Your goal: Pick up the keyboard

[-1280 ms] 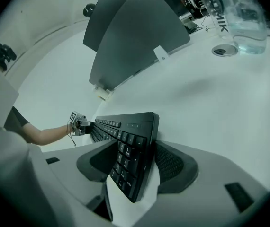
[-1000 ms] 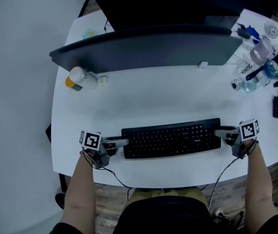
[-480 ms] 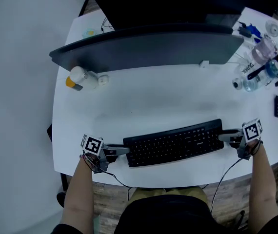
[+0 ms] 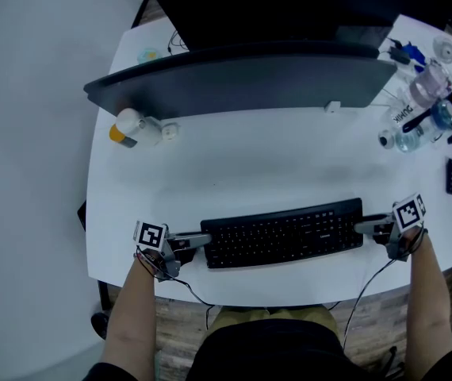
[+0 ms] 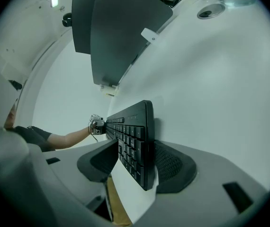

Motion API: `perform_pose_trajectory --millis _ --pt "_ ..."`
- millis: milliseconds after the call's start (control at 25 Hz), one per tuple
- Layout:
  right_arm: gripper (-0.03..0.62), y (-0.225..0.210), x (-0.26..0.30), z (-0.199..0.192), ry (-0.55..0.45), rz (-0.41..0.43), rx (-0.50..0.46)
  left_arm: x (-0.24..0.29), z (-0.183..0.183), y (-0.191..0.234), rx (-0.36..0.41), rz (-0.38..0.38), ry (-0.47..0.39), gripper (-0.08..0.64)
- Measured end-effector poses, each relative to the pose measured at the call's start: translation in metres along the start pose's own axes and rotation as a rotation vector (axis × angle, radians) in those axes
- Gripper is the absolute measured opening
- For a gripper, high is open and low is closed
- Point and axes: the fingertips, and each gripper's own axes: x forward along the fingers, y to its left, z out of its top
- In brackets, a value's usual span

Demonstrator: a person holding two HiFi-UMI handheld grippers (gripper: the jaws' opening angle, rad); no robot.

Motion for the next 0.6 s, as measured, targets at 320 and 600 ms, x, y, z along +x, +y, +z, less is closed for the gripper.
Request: perform_pose_trajectory --millis 320,600 --pt "0.21 -0.005 -0.004 -0.002 -0.049 0.004 0.001 -0.003 0.004 -0.002 -0.009 -0.079 -0.091 0.112" --pt "0.125 -0.021 -0.012 -0.01 -0.061 -0.081 0.001 -0.001 0.01 0.003 0.039 0.016 -0.107 0.101"
